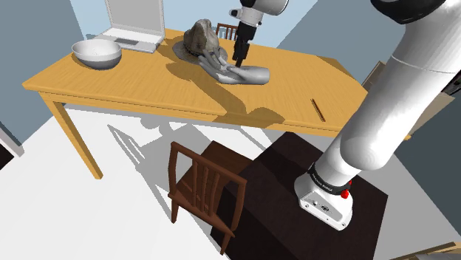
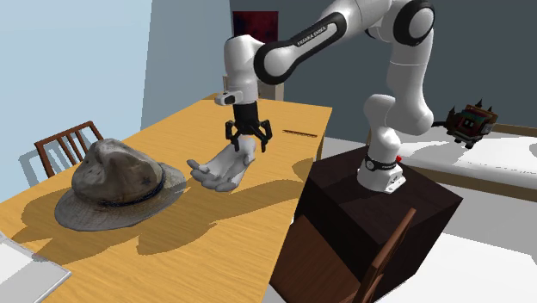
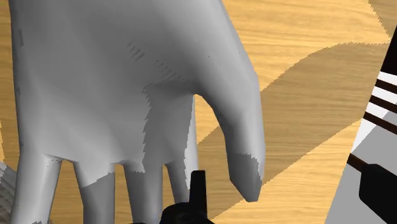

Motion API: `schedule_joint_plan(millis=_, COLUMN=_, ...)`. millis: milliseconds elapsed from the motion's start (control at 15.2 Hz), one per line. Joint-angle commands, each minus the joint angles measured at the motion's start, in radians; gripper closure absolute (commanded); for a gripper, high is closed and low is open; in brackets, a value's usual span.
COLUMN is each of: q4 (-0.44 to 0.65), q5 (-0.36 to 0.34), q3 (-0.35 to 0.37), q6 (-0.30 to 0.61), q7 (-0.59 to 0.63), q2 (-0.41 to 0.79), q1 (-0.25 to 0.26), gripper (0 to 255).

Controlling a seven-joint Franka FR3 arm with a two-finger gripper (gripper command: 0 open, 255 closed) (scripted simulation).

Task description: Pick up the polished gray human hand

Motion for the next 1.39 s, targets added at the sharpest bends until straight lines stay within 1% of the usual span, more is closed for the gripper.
schedule_joint_plan(millis=0, q4=0.029, q5=0.021, q3=0.001, q6=0.008, q7=-0.044, q2=0.045, q1=-0.007, gripper=0)
schedule_joint_plan(millis=396, q4=-0.012, q5=0.042, q3=0.006, q6=0.077, q7=-0.067, q2=0.077, q1=-0.009, gripper=0)
schedule_joint_plan(millis=528, q4=-0.016, q5=0.044, q3=0.006, q6=0.084, q7=-0.069, q2=0.08, q1=-0.009, gripper=0)
schedule_joint_plan(millis=594, q4=-0.016, q5=0.044, q3=0.006, q6=0.085, q7=-0.069, q2=0.08, q1=-0.009, gripper=255)
schedule_joint_plan(millis=1188, q4=-0.016, q5=0.044, q3=0.006, q6=0.084, q7=-0.069, q2=0.081, q1=-0.009, gripper=255)
schedule_joint_plan(millis=1320, q4=-0.003, q5=0.036, q3=0.005, q6=0.061, q7=-0.061, q2=0.069, q1=-0.009, gripper=255)
